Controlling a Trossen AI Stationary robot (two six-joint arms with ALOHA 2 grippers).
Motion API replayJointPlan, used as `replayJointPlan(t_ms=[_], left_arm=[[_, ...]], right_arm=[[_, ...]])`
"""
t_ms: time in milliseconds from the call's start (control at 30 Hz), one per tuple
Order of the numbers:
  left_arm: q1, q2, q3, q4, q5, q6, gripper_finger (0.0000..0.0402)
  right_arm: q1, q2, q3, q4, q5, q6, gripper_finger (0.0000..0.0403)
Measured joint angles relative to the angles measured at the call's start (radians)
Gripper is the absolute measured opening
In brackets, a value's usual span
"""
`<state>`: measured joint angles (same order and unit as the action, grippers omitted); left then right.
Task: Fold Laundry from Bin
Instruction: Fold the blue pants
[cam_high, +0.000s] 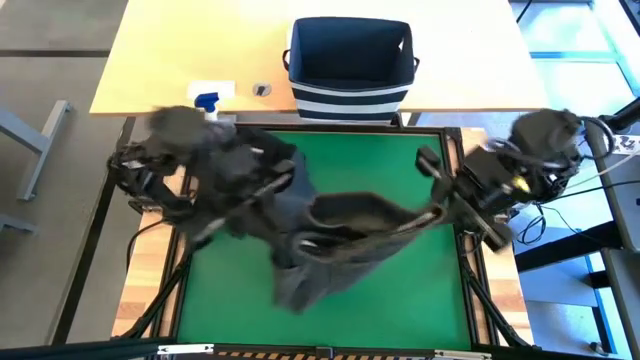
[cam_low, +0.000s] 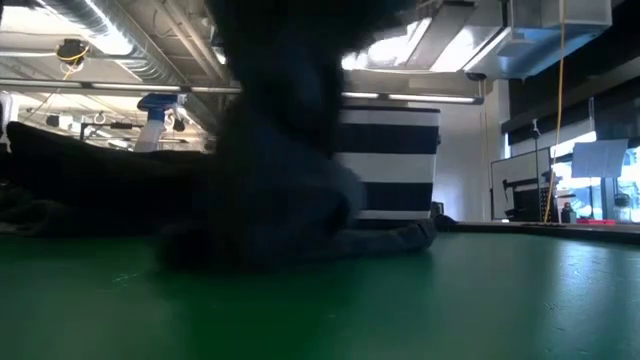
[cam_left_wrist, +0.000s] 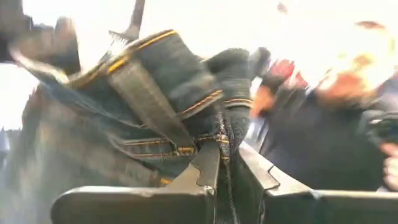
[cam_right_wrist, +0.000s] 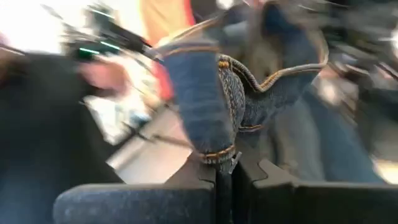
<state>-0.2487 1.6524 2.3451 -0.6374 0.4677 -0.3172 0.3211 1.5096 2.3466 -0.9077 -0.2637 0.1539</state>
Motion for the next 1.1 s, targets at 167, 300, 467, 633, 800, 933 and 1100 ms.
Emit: replayJointPlan(t_ms=[167, 300, 467, 633, 800, 933, 1100], left_arm=[[-0.110, -0.030, 0.005, 0.292, -0.106, 0.114, 0.0021], [-0.140, -0.034, 0.005, 0.331, -0.210, 0.251, 0.0021], [-0.116, -0.034, 0.005, 0.252, -0.382, 0.386, 0.0021], [-0.011, -0.043, -0.045, 0.078, -0.659, 0.475, 0.0021], [0.141, -0.040, -0.138, -0.040, -0.743, 0.465, 0.0021], [0.274, -0.040, -0.250, 0.011, -0.746, 0.485, 0.0021], [0.435, -0.035, -0.415, 0.330, -0.729, 0.623, 0.0021]], right_arm=[[0.093, 0.046, -0.002, 0.277, -0.104, -0.008, 0.0011], [0.110, 0.058, -0.003, 0.327, -0.146, -0.018, 0.0009], [0.108, 0.030, 0.000, 0.134, -0.028, -0.062, 0.0011], [0.070, -0.001, 0.002, -0.232, 0.332, -0.107, 0.0009], [0.000, -0.001, -0.001, -0.536, 0.697, -0.082, 0.0011], [-0.104, -0.001, -0.008, -0.666, 0.921, -0.080, 0.0010], [-0.272, -0.014, -0.021, -0.652, 1.164, -0.190, 0.0012]])
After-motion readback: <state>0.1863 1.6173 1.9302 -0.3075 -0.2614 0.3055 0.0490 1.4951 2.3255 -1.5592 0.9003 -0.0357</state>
